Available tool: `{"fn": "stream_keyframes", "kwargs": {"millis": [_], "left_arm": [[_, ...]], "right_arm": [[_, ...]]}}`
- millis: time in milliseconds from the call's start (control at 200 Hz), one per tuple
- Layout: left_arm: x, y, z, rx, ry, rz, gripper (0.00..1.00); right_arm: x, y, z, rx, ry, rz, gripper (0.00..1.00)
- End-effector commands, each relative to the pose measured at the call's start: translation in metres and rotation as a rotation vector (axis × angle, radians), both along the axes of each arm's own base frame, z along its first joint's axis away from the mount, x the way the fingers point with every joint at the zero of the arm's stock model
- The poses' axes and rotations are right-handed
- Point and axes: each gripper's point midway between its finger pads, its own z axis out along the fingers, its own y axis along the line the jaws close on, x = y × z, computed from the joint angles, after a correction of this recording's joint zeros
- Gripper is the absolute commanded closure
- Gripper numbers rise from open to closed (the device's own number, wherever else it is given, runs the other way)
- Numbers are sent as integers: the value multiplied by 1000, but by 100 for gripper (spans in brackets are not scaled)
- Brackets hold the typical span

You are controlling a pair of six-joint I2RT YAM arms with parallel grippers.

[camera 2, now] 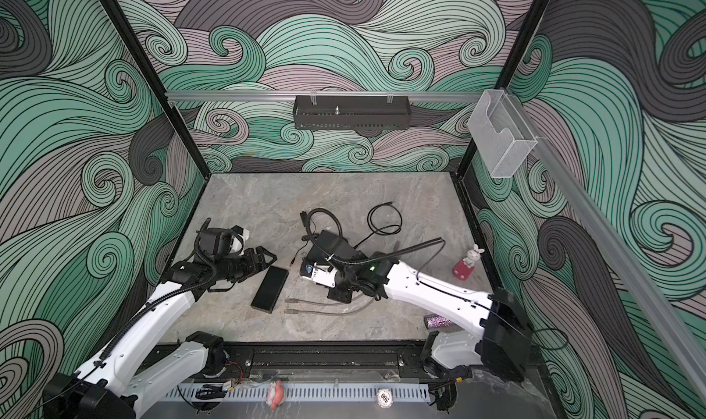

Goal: Insert the plug into the switch port

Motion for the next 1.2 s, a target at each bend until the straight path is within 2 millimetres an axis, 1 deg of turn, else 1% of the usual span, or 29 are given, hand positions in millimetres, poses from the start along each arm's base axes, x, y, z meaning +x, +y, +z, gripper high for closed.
{"fn": "stream_keyframes", "kwargs": {"millis": [0, 50, 120, 205, 245, 370, 440, 495, 610, 710, 736, 876, 1101, 1196], "left_arm": [[5, 3, 2, -44, -44, 61, 27], [3, 4, -5, -38, -34, 61, 25], [3, 3, -14, -20, -22, 34, 17], [-1, 5, -25, 32, 43, 5, 7], [-5, 7, -30, 64, 86, -11, 3], [-7, 7, -46, 140, 199, -17, 3], [-8, 9, -54, 225, 259, -23, 3], [-8, 10, -54, 313, 287, -63, 3], [-2, 9, -48, 489, 297, -182, 3], [-2, 6, -49, 557, 335, -311, 5], [-4, 6, -57, 579, 380, -347, 5], [-9, 11, -75, 656, 467, -455, 3], [-17, 8, -103, 651, 543, -458, 1], [-19, 4, -111, 630, 560, -464, 8]], "right_arm": [[-11, 26, 2, 70, 81, 26, 100], [-10, 26, 0, 70, 82, 15, 100], [-5, 21, 4, 82, 40, -18, 100], [4, 6, 17, 106, -36, -77, 100], [7, -3, 25, 123, -71, -107, 100], [7, -33, 44, 193, -124, -174, 100], [6, -47, 52, 243, -136, -212, 100], [2, -55, 54, 272, -133, -229, 100], [-8, -69, 50, 290, -114, -247, 100], [-15, -74, 54, 335, -109, -250, 100], [-16, -75, 56, 350, -110, -250, 100], [-21, -78, 67, 403, -121, -246, 100], [-23, -78, 74, 420, -125, -232, 100], [-23, -79, 75, 426, -128, -233, 100]]}}
